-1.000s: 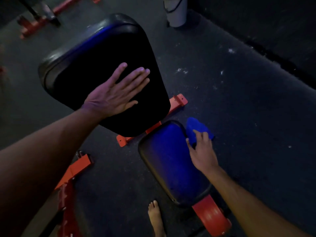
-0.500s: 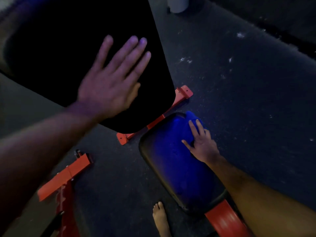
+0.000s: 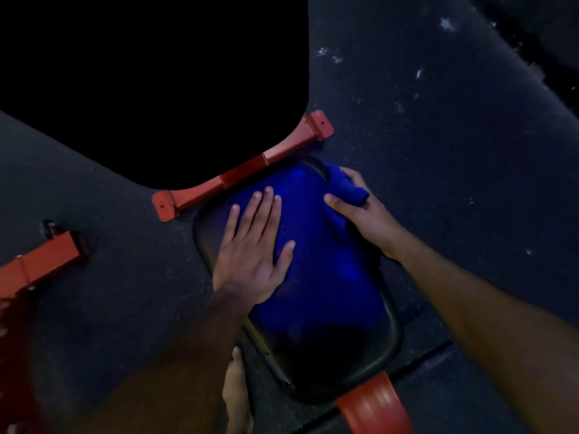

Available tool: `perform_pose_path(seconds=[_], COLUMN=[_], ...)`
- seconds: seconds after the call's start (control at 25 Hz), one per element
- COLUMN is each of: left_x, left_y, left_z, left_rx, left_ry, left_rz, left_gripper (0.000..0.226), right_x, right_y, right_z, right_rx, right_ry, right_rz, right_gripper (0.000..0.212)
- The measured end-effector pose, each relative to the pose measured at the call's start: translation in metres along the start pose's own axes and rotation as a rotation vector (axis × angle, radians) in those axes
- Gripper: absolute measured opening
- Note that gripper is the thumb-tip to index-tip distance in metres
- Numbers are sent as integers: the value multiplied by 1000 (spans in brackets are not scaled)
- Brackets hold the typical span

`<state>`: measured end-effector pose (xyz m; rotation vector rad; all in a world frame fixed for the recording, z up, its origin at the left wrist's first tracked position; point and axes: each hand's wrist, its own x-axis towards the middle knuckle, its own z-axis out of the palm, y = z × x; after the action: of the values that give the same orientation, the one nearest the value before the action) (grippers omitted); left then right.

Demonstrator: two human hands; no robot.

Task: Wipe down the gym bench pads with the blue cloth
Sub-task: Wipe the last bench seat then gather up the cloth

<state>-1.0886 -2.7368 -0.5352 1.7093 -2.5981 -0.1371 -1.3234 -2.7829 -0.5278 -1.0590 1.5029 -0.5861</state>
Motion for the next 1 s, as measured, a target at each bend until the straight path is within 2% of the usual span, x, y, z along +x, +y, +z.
perform_pose_path(seconds=[0.2,0.28,0.4,0.48,0.6,0.68,0.84,1.0], left_x=[-1,1,0,0,0,1,-1,0], left_y=[-2,-3,-1,-2,-2,-1,0,0], left_z=[5,4,3,2,1,1,2,3], left_rx=[4,-1,0,6,25,31,29,26], left_ry=[-27,-25,-45,-45,-47,-46,-15,-9], left_rz=[7,5,-3,-5,-6,-5,-5,-4], left_gripper=[74,74,75,75,74,74,73,74], right_x=[48,41,-9,-63,-153,-174,-104,12], right_y=[-29,-34,-17,19,65,79,45,-7], right_z=[-5,-4,-2,-2,-3,-6,-13,-4], right_rx=[64,55,113,153,141,139,15,-174], right_ry=[-80,-52,21,56,67,99,-77,-16], right_rz=[66,61,60,90,185,251,136,-21], right_gripper=[28,31,44,53,46,40,53,49])
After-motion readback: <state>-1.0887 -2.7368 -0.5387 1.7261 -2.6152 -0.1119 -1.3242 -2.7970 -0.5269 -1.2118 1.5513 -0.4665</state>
